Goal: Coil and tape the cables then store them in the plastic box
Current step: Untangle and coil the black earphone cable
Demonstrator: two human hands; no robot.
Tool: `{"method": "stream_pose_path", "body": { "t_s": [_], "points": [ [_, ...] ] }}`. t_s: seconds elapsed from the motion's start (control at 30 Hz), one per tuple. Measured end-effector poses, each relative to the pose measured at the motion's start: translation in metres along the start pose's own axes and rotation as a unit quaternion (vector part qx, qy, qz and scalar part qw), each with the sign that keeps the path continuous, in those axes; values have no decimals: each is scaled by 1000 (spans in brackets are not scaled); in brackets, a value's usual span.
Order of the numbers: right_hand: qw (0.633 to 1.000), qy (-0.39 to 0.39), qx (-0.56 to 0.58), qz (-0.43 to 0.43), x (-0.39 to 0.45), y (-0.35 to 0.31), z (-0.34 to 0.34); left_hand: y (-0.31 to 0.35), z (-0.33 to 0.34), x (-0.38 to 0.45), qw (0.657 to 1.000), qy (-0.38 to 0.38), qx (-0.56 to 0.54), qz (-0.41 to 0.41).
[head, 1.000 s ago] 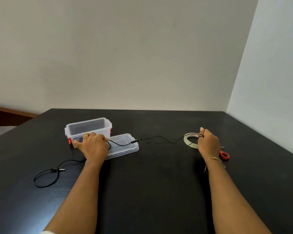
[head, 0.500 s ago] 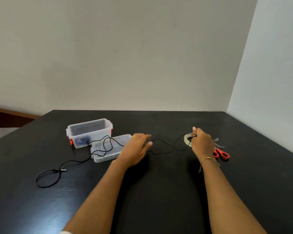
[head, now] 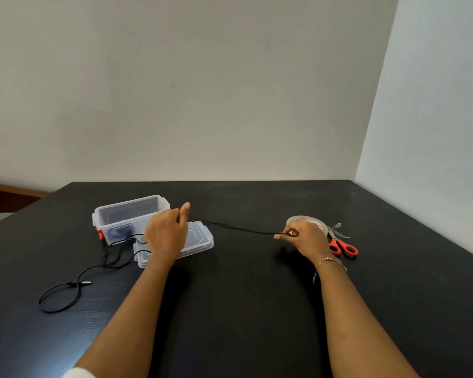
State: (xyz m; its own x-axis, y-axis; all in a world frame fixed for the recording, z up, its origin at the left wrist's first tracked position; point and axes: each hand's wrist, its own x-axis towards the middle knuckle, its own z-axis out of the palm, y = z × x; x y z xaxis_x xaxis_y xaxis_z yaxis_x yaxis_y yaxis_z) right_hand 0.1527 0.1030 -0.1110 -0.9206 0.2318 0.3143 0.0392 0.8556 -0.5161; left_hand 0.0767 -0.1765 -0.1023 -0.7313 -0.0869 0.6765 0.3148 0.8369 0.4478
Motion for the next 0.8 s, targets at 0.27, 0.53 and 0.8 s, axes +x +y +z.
{"method": "stream_pose_path", "body": {
  "t_s": [0.27, 0.53, 0.8],
  "points": [
    [967, -80, 234, 54, -21, 3, -21, -6, 11, 3, 997, -30, 33, -70],
    [982, 59, 158, 81, -27, 20, -20, 1, 5, -5, 997, -39, 13, -60],
    [969, 144, -98, 178, -34, 55, -29, 34, 4, -18, 944, -305, -127, 24]
  ]
}}
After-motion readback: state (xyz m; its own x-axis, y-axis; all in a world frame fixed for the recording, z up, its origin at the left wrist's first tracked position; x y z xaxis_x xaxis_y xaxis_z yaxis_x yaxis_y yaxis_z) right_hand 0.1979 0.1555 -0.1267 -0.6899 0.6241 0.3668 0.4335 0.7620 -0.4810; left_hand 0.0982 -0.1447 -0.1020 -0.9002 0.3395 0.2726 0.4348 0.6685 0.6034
